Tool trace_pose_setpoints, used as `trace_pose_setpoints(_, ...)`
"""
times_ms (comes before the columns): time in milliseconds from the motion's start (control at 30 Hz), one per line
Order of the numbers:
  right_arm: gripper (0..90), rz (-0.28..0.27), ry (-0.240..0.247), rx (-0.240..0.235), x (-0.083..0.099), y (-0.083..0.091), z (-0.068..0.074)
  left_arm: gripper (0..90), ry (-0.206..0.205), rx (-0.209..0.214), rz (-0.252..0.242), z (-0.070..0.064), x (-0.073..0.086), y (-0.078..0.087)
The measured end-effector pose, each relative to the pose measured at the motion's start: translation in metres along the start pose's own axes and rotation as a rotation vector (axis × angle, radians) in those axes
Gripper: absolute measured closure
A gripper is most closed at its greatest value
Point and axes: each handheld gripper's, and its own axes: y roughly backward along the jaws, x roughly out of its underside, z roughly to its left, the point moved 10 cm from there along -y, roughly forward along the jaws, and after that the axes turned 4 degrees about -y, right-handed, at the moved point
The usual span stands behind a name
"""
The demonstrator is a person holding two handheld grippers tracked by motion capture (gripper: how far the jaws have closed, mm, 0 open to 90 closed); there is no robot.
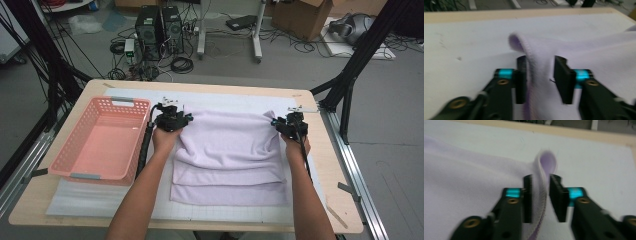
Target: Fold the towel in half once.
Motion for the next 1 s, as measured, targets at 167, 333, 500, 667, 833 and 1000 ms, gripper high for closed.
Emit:
trace_pose_setpoints(167,59.2,-0.013,-0.002,-0.023,0.000,0.016,0.000,41.7,-0.024,0.037,0.024,-0.012,-0.001,0.010)
trace_pose_setpoints(333,55.5,0.014,0.019,-0.051,0.005,0.040,0.007,43.5,-0.052,0.063,-0.023,-0.028,-0.003,0.028)
trace_pose_setpoints(500,56.4,0.003,0.071,-0.077,0.014,0.064,0.020,43.0,-0.082,0.074,-0.018,-0.037,0.012,0.046)
trace_pose_setpoints(667,56.4,0.012,0.103,-0.102,0.036,0.084,0.029,41.8,-0.087,0.083,-0.028,-0.044,0.028,0.065)
trace_pose_setpoints(833,56.4,0.024,0.137,-0.114,0.064,0.104,0.037,41.7,-0.105,0.097,-0.038,-0.051,0.042,0.085)
trace_pose_setpoints(1000,56.1,0.045,0.169,-0.120,0.088,0.118,0.046,41.4,-0.109,0.098,-0.025,-0.055,0.061,0.104)
